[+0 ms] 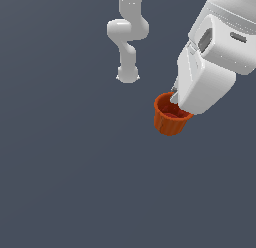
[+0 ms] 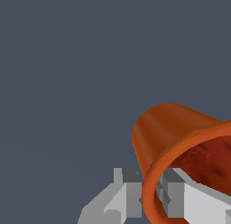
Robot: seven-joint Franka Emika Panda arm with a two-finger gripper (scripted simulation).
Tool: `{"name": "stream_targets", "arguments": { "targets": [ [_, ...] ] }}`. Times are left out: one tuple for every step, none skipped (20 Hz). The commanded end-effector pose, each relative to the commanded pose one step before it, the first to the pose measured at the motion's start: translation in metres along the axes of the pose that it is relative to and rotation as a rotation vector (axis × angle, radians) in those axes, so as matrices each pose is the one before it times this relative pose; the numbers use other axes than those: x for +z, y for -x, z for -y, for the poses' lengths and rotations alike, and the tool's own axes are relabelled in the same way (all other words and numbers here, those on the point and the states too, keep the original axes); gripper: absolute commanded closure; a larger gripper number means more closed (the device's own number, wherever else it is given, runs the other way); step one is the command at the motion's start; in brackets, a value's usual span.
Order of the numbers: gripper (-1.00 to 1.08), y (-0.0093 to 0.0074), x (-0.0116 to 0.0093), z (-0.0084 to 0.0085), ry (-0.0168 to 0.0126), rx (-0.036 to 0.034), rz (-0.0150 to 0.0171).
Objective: Pick up the object and move it to a goal position.
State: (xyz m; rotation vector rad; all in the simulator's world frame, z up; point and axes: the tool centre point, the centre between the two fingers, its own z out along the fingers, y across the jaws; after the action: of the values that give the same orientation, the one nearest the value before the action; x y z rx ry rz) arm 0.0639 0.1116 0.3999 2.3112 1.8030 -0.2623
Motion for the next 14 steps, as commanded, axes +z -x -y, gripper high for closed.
{"name": "stream_targets", "arguments": {
  "targets": [
    [1.08,0.00037,-0.00902,-0.00402,0.00182,0.00073,-0.00017],
    [1.08,-0.00009,-0.00253,-0.00123,0.00026,0.00008,0.00040],
    [1.08,0.00003,-0.00219,-0.00121,0.00000,0.00000,0.00000],
    [1.08,0.00003,-0.00197,-0.00111,0.00000,0.00000,0.00000],
    [1.08,-0.00012,-0.00188,-0.00089,0.00027,0.00004,0.00040],
    [1.08,0.00003,-0.00157,-0.00091,0.00000,0.00000,0.00000],
    [1.08,0.00002,-0.00138,-0.00082,0.00000,0.00000,0.00000],
    [1.08,-0.00016,-0.00133,-0.00060,0.00028,0.00000,0.00040],
    [1.08,0.00002,-0.00104,-0.00065,0.00000,0.00000,0.00000],
    [1.08,0.00002,-0.00089,-0.00057,0.00000,0.00000,0.00000],
    [1.08,-0.00020,-0.00088,-0.00035,0.00030,-0.00007,0.00038],
    [1.08,0.00002,-0.00061,-0.00042,0.00000,0.00000,0.00000],
    [1.08,0.00001,-0.00048,-0.00034,0.00000,0.00000,0.00000],
    [1.08,0.00001,-0.00036,-0.00027,0.00000,0.00000,0.00000]
  ]
}}
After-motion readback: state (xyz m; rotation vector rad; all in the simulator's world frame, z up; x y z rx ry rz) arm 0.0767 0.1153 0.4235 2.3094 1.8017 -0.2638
